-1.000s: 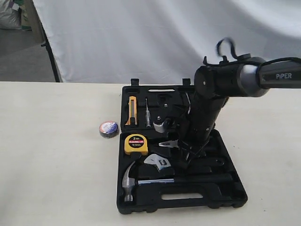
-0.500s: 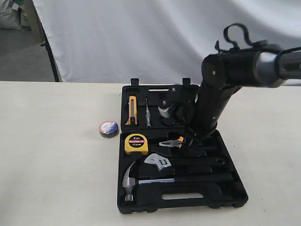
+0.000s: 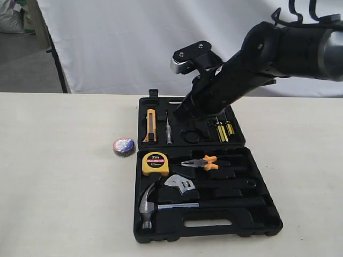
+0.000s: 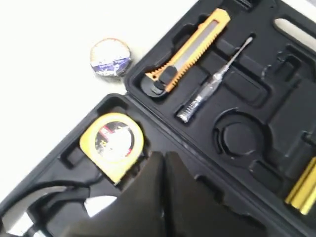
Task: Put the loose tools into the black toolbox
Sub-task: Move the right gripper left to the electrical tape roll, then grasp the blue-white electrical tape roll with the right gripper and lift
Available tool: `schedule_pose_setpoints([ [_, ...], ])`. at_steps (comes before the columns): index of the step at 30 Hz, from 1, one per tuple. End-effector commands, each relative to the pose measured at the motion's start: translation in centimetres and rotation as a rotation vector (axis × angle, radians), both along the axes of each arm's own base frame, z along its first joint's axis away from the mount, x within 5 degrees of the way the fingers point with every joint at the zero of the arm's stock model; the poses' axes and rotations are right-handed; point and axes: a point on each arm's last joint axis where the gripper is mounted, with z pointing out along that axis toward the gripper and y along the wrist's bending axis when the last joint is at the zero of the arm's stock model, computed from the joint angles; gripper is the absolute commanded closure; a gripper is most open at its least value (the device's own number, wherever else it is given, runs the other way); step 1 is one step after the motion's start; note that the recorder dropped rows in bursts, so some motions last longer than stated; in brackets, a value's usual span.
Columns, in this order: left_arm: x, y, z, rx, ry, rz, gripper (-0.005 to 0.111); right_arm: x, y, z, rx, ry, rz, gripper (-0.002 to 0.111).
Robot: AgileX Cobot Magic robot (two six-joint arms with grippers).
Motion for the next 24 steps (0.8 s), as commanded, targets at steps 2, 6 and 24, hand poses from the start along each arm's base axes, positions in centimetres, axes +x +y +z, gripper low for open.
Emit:
schedule_pose_setpoints([
  [2, -0.1, 0.1, 0.2, 0.002, -0.013, 0.026, 0.106, -0.1, 3.0, -1.1, 0.014, 0.012, 0.042, 0.108],
  [6, -0.1, 0.1, 0.2, 0.002, -0.013, 0.026, 0.106, 0.3, 6.6, -2.2, 0.012, 0.003, 0.105, 0.104],
  [24, -0.1, 0.1, 0.2, 0.002, -0.013, 0.026, 0.106, 5.2, 14.6, -9.2, -0.006, -0.029, 0.197, 0.033],
])
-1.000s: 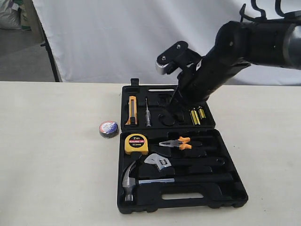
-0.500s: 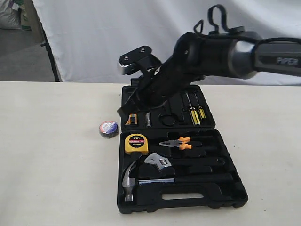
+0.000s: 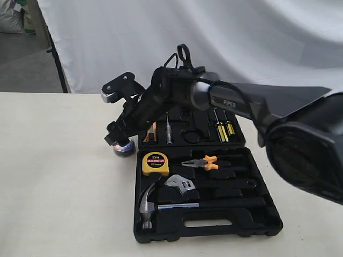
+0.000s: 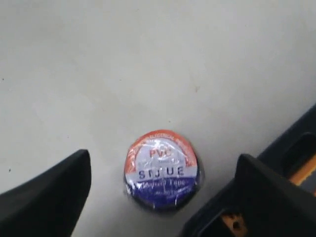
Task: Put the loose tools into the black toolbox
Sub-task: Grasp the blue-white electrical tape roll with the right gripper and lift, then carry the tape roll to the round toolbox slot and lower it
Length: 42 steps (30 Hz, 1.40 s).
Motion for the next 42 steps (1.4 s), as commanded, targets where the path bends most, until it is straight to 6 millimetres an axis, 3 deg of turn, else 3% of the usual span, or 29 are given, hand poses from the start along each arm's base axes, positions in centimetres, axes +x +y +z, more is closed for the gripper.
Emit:
schedule_pose_setpoints([
  [1, -0.1, 0.1, 0.2, 0.002, -0.013, 0.026, 0.106, 1.0, 0.9, -0.6, -0.012, -0.003, 0.02, 0.033],
  [10, -0.1, 0.1, 0.2, 0.002, -0.013, 0.026, 0.106, 2.0, 1.2, -4.1, -0.117, 0.057, 0.005, 0.033],
  [16, -0.1, 0.1, 0.2, 0.002, -0.013, 0.026, 0.106, 0.3, 1.6, -4.6, -0.201, 0.122, 0.084, 0.036],
  [21, -0.1, 0.1, 0.2, 0.002, -0.013, 0.026, 0.106, -1.8, 3.3, -4.7, -0.223, 0.132, 0.145, 0.082],
  [25, -0.1, 0.1, 0.2, 0.002, -0.013, 0.026, 0.106, -2.5, 3.5, -3.5, -0.222, 0.14, 0.156, 0.109],
  [26, -0.1, 0.1, 0.2, 0.002, -0.013, 0.026, 0.106, -2.5, 3.4, -2.7, -0.229, 0.141, 0.162, 0.109],
  [28, -0.1, 0.1, 0.2, 0.002, -0.013, 0.026, 0.106, -2.3, 2.5, 0.6, -0.24, 0.137, 0.138, 0.109],
  [30, -0.1, 0.1, 0.2, 0.002, -0.013, 0.026, 0.106, -1.6, 0.3, 5.8, -0.215, 0.128, 0.081, 0.109],
  [33, -0.1, 0.1, 0.2, 0.002, -0.013, 0.026, 0.106, 0.4, -3.2, 8.8, -0.2, 0.139, -0.003, 0.109],
  [34, -0.1, 0.1, 0.2, 0.002, -0.013, 0.026, 0.106, 2.2, -5.7, 9.0, -0.19, 0.157, -0.066, 0.109],
  [37, -0.1, 0.1, 0.2, 0.002, -0.013, 0.026, 0.106, 5.4, -11.0, 6.6, -0.183, 0.283, -0.198, 0.109],
  [38, -0.1, 0.1, 0.2, 0.002, -0.013, 0.026, 0.106, 6.3, -12.9, 4.2, -0.162, 0.354, -0.254, 0.109],
  [42, -0.1, 0.1, 0.2, 0.002, -0.013, 0.026, 0.106, 7.3, -15.0, 1.1, -0.14, 0.357, -0.291, 0.109],
])
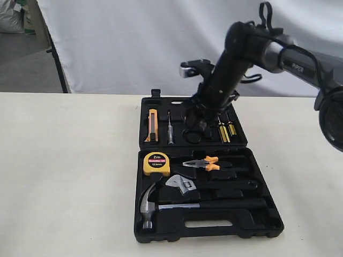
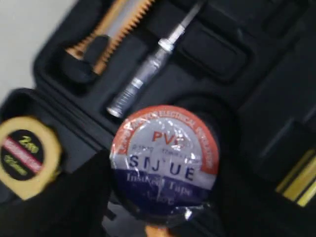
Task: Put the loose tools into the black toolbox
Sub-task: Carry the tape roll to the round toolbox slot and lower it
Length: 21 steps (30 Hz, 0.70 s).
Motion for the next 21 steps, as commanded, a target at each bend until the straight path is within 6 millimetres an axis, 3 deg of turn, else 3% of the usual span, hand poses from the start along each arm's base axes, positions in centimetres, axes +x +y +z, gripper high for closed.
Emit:
schedule_pose_setpoints([
  [1, -0.1, 0.1, 0.2, 0.002, -0.013, 0.026, 0.106, 0.8, -1.8, -2.7, 0.031, -0.008, -0.052, 0.109],
  [11, -0.1, 0.1, 0.2, 0.002, -0.013, 0.026, 0.106, 1.2, -1.5, -3.8, 0.028, -0.066, -0.016, 0.109],
  [21, -0.1, 0.1, 0.2, 0.002, -0.013, 0.026, 0.106, 1.3, -0.9, -6.2, 0.021, -0.054, -0.019, 0.109],
])
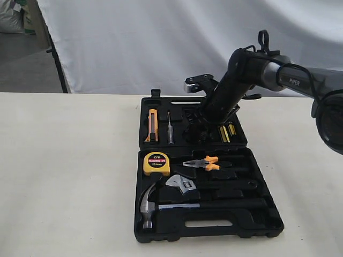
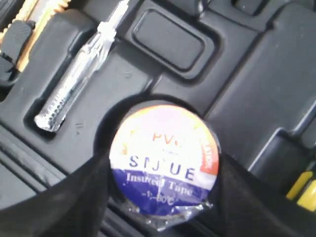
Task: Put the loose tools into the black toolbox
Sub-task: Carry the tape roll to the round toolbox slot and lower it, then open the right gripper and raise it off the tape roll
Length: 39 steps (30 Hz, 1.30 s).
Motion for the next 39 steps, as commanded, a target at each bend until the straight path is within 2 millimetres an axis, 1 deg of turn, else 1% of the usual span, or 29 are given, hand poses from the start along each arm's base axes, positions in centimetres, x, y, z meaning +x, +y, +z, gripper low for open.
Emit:
schedule_pose_setpoints([
  [1, -0.1, 0.1, 0.2, 0.002, -0.013, 0.026, 0.106, 0.1, 0.4, -1.2, 0.008, -0.009, 0.0, 0.109],
  [9, -0.1, 0.1, 0.2, 0.002, -0.013, 0.026, 0.106, -0.5, 1.8, -1.3, 0.0, -0.027, 0.033, 0.108],
  [15, -0.1, 0.1, 0.2, 0.002, -0.013, 0.026, 0.106, -0.6, 1.8, -1.3, -0.02, -0.022, 0.025, 0.108],
  [16, -0.1, 0.1, 0.2, 0.002, -0.013, 0.026, 0.106, -0.6, 1.8, -1.3, -0.021, -0.023, 0.026, 0.107],
  [18, -0.1, 0.1, 0.2, 0.002, -0.013, 0.026, 0.106, -0.5, 1.7, -1.4, -0.033, -0.027, 0.031, 0.097],
  [22, -0.1, 0.1, 0.2, 0.002, -0.013, 0.026, 0.106, -0.6, 1.6, -1.4, -0.042, -0.017, 0.029, 0.059],
  [23, -0.1, 0.1, 0.2, 0.002, -0.013, 0.026, 0.106, -0.7, 1.6, -1.4, -0.044, -0.009, 0.028, 0.052],
  [25, -0.1, 0.1, 0.2, 0.002, -0.013, 0.026, 0.106, -0.8, 1.5, -1.1, -0.051, 0.021, 0.027, 0.045],
  [28, -0.1, 0.1, 0.2, 0.002, -0.013, 0.026, 0.106, -0.6, 1.4, 0.4, -0.042, 0.044, 0.012, 0.039],
  [31, -0.1, 0.1, 0.2, 0.002, -0.013, 0.026, 0.106, 0.1, 1.2, 2.9, -0.009, 0.008, -0.021, 0.039],
  [33, -0.1, 0.1, 0.2, 0.002, -0.013, 0.026, 0.106, 0.4, 1.1, 4.2, 0.015, -0.018, -0.054, 0.039],
  [36, -0.1, 0.1, 0.2, 0.002, -0.013, 0.026, 0.106, 0.6, 1.0, 4.8, 0.029, -0.049, -0.062, 0.039],
  [39, -0.1, 0.1, 0.2, 0.002, -0.013, 0.026, 0.106, 0.5, 1.2, 4.4, 0.044, -0.032, -0.065, 0.042],
])
